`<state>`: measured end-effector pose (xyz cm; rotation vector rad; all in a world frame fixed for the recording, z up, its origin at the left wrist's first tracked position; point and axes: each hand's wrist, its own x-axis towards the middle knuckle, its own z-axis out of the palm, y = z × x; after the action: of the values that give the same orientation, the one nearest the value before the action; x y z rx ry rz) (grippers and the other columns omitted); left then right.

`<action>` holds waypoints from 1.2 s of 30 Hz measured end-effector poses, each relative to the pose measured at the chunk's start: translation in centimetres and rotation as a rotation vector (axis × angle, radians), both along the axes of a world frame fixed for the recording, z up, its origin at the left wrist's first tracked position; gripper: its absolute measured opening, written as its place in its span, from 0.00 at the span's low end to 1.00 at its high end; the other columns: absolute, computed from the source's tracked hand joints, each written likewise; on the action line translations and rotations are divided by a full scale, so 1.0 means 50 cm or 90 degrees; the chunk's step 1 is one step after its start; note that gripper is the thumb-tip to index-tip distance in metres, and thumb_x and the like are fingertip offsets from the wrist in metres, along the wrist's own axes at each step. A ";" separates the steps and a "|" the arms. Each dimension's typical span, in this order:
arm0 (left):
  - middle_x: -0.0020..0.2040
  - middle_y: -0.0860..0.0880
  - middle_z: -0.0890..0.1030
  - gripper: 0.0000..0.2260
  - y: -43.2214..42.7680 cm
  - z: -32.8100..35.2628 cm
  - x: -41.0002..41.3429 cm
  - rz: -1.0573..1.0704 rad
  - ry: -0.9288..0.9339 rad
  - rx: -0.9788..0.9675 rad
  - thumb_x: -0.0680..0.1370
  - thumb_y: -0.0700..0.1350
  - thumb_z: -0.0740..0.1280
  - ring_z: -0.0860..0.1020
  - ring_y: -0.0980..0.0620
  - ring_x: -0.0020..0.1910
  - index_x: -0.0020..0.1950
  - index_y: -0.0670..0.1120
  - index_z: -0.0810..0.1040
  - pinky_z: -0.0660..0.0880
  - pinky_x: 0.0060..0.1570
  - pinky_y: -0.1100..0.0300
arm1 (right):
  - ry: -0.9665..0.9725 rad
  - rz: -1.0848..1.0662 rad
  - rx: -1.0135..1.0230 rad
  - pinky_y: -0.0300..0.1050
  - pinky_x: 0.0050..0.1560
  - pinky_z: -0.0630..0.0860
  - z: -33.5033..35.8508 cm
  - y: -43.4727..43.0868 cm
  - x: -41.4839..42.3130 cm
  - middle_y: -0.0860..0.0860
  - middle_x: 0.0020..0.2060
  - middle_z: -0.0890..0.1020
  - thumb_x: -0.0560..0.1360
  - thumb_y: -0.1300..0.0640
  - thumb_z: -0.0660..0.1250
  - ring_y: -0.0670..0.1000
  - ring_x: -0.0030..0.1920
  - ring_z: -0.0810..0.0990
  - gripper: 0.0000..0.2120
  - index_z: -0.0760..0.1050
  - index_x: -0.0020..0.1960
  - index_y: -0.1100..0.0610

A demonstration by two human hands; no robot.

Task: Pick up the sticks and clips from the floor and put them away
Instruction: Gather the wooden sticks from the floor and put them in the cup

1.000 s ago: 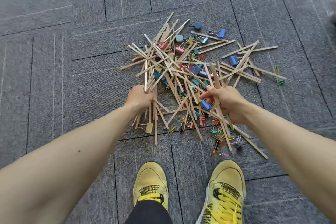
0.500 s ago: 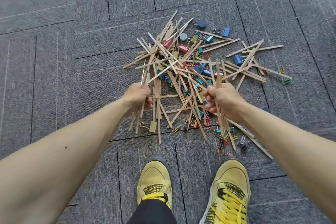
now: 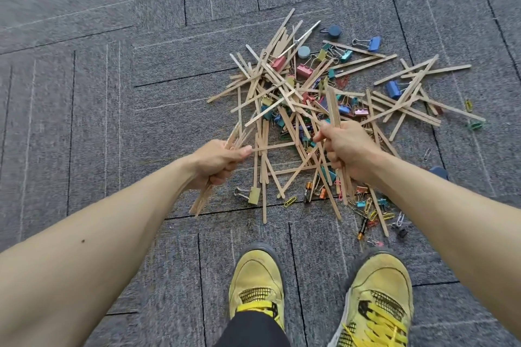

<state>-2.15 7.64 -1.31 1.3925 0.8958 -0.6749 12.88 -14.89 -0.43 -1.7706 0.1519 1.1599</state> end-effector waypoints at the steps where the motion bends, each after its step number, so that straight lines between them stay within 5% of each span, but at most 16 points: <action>1: 0.27 0.51 0.69 0.16 0.001 0.001 0.003 0.034 -0.016 0.029 0.77 0.52 0.68 0.61 0.54 0.22 0.36 0.45 0.71 0.60 0.20 0.63 | -0.017 0.012 -0.014 0.39 0.23 0.61 0.001 0.004 0.002 0.48 0.27 0.69 0.82 0.50 0.59 0.46 0.24 0.63 0.15 0.75 0.47 0.61; 4: 0.30 0.50 0.71 0.16 -0.011 -0.008 0.022 0.086 -0.030 0.234 0.75 0.55 0.71 0.63 0.54 0.23 0.41 0.43 0.73 0.64 0.23 0.62 | -0.062 0.029 -0.062 0.42 0.23 0.58 -0.006 0.012 0.003 0.49 0.27 0.69 0.82 0.48 0.60 0.46 0.24 0.60 0.17 0.78 0.47 0.61; 8: 0.37 0.49 0.78 0.18 -0.056 -0.035 0.060 -0.020 -0.015 0.451 0.72 0.56 0.74 0.72 0.55 0.30 0.45 0.42 0.76 0.71 0.31 0.65 | -0.142 0.048 -0.122 0.41 0.25 0.61 -0.015 0.010 0.000 0.46 0.27 0.70 0.81 0.50 0.64 0.46 0.23 0.62 0.16 0.80 0.46 0.63; 12: 0.51 0.46 0.74 0.33 -0.068 -0.053 0.090 0.005 0.006 0.599 0.67 0.62 0.75 0.73 0.53 0.40 0.60 0.42 0.68 0.73 0.39 0.59 | -0.232 0.093 -0.208 0.40 0.27 0.66 -0.030 -0.006 -0.001 0.50 0.30 0.77 0.78 0.48 0.69 0.46 0.25 0.68 0.15 0.80 0.45 0.62; 16: 0.52 0.45 0.77 0.34 -0.053 -0.075 0.114 -0.014 0.087 0.600 0.68 0.66 0.72 0.78 0.49 0.43 0.59 0.41 0.70 0.78 0.41 0.55 | -0.277 0.121 -0.283 0.41 0.28 0.69 -0.046 -0.028 -0.005 0.54 0.34 0.83 0.70 0.43 0.75 0.46 0.26 0.71 0.20 0.76 0.36 0.59; 20: 0.39 0.49 0.79 0.14 -0.070 -0.079 0.120 -0.068 0.065 0.570 0.76 0.54 0.70 0.75 0.54 0.31 0.50 0.43 0.77 0.69 0.27 0.62 | -0.324 0.187 -0.338 0.38 0.24 0.65 -0.049 -0.019 -0.024 0.50 0.29 0.77 0.67 0.38 0.76 0.46 0.25 0.71 0.24 0.74 0.37 0.58; 26: 0.39 0.46 0.83 0.05 -0.061 -0.075 0.089 -0.104 0.020 0.483 0.77 0.43 0.71 0.83 0.48 0.39 0.42 0.44 0.80 0.83 0.42 0.49 | -0.354 0.222 -0.329 0.46 0.34 0.79 -0.053 0.005 -0.046 0.52 0.33 0.79 0.72 0.45 0.74 0.49 0.30 0.78 0.18 0.73 0.39 0.59; 31: 0.34 0.50 0.78 0.19 -0.084 -0.069 0.075 -0.145 -0.016 0.483 0.71 0.59 0.75 0.74 0.52 0.29 0.41 0.45 0.75 0.75 0.31 0.58 | -0.334 0.228 -0.273 0.45 0.32 0.79 -0.071 -0.009 -0.028 0.53 0.35 0.80 0.77 0.56 0.68 0.51 0.31 0.78 0.08 0.77 0.43 0.61; 36: 0.44 0.50 0.75 0.38 -0.107 -0.048 0.074 -0.249 0.006 0.510 0.54 0.65 0.78 0.75 0.54 0.39 0.51 0.45 0.68 0.76 0.40 0.57 | -0.207 0.146 -0.166 0.46 0.32 0.71 -0.066 -0.029 -0.014 0.57 0.35 0.78 0.77 0.59 0.68 0.49 0.29 0.70 0.12 0.78 0.48 0.70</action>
<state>1.56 2.27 -3.72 2.3220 0.9547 -0.6341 12.18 -16.36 -3.75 -2.2300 -0.1023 1.0268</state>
